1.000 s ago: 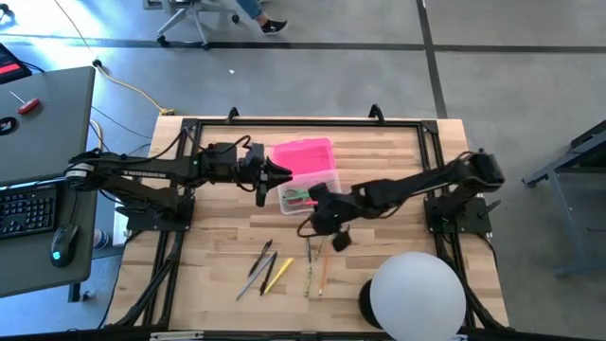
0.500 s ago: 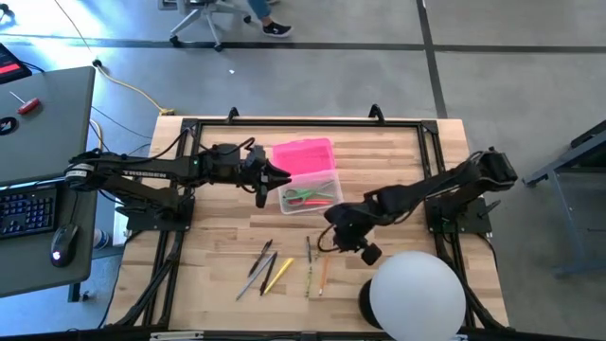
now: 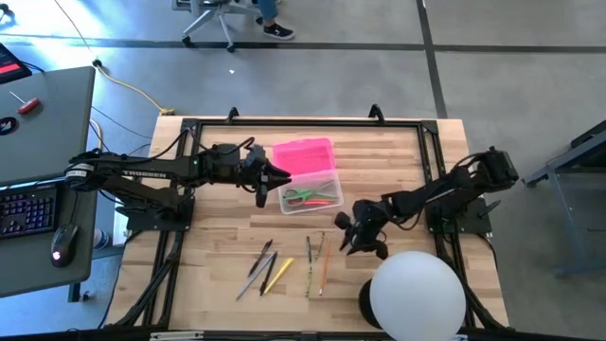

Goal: Pick & place school supplies into a supply box
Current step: Put the left blue crayon into the pink supply box

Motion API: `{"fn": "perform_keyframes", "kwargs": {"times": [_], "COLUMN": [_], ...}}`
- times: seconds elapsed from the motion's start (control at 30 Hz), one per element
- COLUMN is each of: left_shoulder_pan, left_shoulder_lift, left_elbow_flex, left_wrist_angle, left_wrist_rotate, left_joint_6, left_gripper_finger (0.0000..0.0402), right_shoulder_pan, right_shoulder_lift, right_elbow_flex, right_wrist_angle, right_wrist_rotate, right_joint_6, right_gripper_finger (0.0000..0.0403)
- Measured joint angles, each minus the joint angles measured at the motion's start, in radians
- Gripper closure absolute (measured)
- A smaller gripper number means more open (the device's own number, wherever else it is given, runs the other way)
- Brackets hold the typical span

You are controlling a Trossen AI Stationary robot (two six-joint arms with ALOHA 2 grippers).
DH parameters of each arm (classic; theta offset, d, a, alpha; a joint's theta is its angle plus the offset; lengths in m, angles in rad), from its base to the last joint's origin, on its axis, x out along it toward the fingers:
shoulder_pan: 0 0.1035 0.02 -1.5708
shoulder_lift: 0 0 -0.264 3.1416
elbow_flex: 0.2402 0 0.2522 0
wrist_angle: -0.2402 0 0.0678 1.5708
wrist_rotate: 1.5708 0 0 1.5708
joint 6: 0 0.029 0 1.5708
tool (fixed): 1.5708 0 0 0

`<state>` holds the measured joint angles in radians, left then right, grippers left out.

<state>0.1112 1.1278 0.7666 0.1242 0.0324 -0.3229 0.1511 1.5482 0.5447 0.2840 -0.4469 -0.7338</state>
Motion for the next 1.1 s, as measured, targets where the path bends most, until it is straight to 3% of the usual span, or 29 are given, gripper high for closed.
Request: {"fn": "perform_keyframes", "kwargs": {"times": [0.27,0.37,0.7,0.87,0.97,1.1], "left_shoulder_pan": [0.0,0.0,0.0,0.0,0.0,0.0], "left_shoulder_lift": [0.0,0.0,0.0,0.0,0.0,0.0], "left_elbow_flex": [0.0,0.0,0.0,0.0,0.0,0.0], "left_wrist_angle": [0.0,0.0,0.005,0.001,-0.001,-0.002], "left_wrist_rotate": [-0.024,-0.026,-0.048,-0.038,-0.037,-0.035], "left_joint_6": [0.001,0.002,0.003,0.003,0.003,0.012], "left_gripper_finger": [0.0289,0.0289,0.0289,0.0289,0.0289,0.0289], "right_shoulder_pan": [-0.071,-0.094,-0.157,-0.184,-0.192,-0.194], "right_shoulder_lift": [0.007,0.028,0.213,0.296,0.335,0.371], "right_elbow_flex": [-0.013,-0.013,0.028,0.033,0.031,0.032], "right_wrist_angle": [0.003,0.003,0.062,0.113,0.156,0.19], "right_wrist_rotate": [-0.137,-0.14,-0.181,-0.274,-0.292,-0.303], "right_joint_6": [-0.035,-0.06,-0.079,-0.074,-0.061,-0.053], "right_gripper_finger": [0.0309,0.0309,0.0309,0.0309,0.0322,0.0374]}}
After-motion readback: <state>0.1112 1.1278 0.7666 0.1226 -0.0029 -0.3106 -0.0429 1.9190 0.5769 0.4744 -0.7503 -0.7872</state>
